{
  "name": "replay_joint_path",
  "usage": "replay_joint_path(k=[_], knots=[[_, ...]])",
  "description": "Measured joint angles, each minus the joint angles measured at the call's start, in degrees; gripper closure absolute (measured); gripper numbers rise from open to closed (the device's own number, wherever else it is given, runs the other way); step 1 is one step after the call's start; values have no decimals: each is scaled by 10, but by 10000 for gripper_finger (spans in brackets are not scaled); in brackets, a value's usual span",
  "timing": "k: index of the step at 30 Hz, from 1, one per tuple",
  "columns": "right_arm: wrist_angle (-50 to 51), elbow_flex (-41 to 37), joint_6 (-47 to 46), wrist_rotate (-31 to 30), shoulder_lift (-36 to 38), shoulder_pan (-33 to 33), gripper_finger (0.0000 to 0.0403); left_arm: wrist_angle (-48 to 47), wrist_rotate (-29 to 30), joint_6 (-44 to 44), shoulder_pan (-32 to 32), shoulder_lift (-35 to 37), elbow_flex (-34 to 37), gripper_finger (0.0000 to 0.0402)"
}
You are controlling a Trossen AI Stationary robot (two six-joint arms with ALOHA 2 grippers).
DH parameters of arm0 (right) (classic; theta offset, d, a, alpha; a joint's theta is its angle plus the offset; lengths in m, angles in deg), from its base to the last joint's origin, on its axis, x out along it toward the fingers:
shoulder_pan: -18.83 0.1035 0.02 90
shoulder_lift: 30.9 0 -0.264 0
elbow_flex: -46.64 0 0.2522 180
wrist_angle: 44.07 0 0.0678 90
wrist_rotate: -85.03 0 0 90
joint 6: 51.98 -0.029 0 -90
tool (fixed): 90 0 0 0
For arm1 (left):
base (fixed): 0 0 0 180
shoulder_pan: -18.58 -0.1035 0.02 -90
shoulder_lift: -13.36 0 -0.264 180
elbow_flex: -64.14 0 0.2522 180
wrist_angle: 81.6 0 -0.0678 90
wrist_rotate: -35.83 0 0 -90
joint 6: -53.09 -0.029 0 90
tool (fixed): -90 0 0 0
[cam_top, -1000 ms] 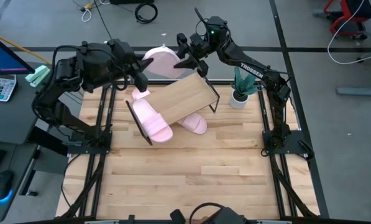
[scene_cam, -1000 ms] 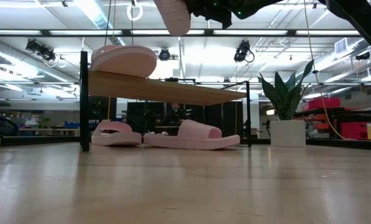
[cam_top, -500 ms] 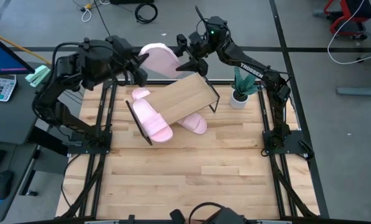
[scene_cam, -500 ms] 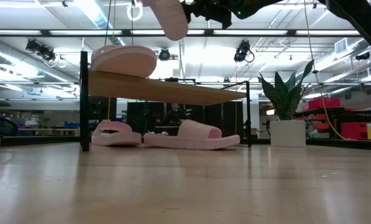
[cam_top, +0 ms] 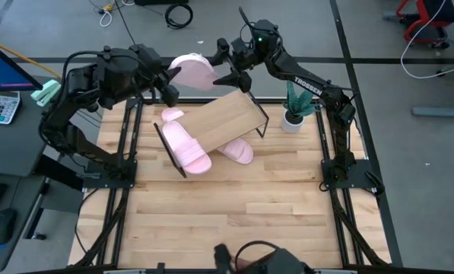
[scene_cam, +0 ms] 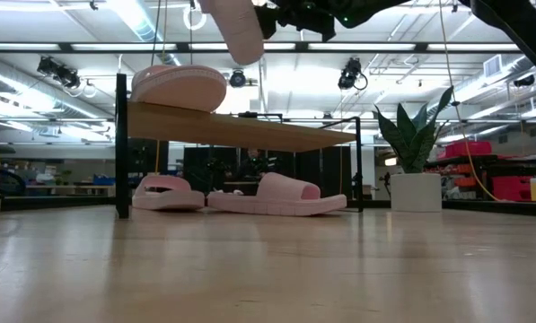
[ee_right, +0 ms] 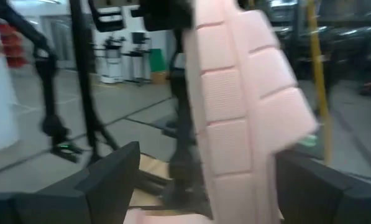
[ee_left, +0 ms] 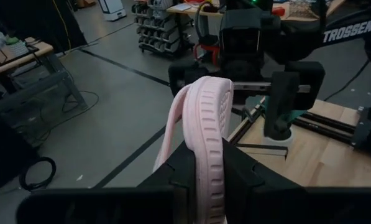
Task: Pick and place slides into the shelf
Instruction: Put the pink slipper on the shelf
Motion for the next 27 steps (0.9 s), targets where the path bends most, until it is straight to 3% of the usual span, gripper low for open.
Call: replay_joint_path(k=[7,12,19,27], knots=[[0,1,46,-125,6,-44,75,-55,-9,15,0,-1,1,355],[42,1,17,-143,30,-65,82,-59,-16,21,-4,-2,0,355],[219,1,31,-153,116,-53,90,-65,-13,39,-3,-28,0,352],[434,1,21,-319,232,-11,101,-101,-17,40,-3,-103,0,352]])
